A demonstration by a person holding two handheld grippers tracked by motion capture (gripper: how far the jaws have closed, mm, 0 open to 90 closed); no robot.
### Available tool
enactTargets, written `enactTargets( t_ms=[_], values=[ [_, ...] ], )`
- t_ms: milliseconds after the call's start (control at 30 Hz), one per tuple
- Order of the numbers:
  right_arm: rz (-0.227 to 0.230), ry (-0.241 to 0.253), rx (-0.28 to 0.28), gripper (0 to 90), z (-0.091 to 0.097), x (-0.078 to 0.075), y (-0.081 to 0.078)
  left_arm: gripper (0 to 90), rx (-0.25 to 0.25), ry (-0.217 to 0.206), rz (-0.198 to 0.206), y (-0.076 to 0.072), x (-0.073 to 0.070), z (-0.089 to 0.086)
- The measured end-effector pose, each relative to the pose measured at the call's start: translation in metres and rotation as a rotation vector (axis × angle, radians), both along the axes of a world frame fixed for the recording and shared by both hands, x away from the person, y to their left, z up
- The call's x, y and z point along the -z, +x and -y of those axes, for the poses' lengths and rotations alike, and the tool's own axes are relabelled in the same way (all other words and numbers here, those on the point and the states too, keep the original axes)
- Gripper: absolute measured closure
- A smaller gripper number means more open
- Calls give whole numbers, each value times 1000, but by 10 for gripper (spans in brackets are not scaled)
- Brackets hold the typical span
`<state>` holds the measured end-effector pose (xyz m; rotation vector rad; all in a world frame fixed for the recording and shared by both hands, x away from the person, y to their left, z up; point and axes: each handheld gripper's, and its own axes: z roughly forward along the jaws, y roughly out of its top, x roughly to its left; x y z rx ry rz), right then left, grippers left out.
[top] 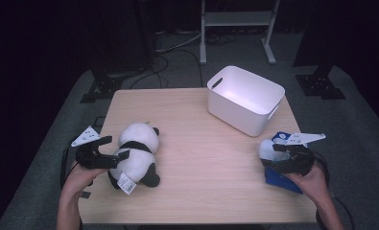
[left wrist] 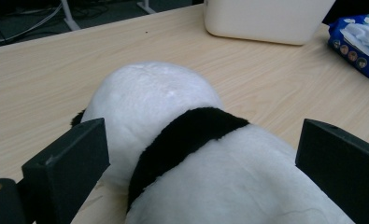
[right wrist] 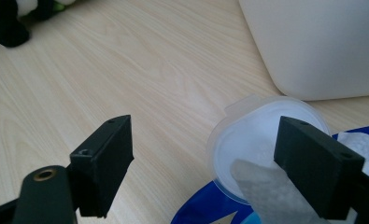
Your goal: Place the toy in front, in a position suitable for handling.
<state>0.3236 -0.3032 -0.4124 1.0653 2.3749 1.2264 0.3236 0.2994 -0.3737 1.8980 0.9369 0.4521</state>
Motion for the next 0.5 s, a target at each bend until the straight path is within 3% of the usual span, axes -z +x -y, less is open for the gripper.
enactTargets(
  t_ms=[400, 500],
  values=[
    [-10, 2, -7, 183, 1, 2, -1, 15, 11, 17, -22, 6, 3, 11],
    [-5, -20, -13, 183, -1, 1, -2, 14, 12, 27, -28, 9, 4, 13]
  ],
)
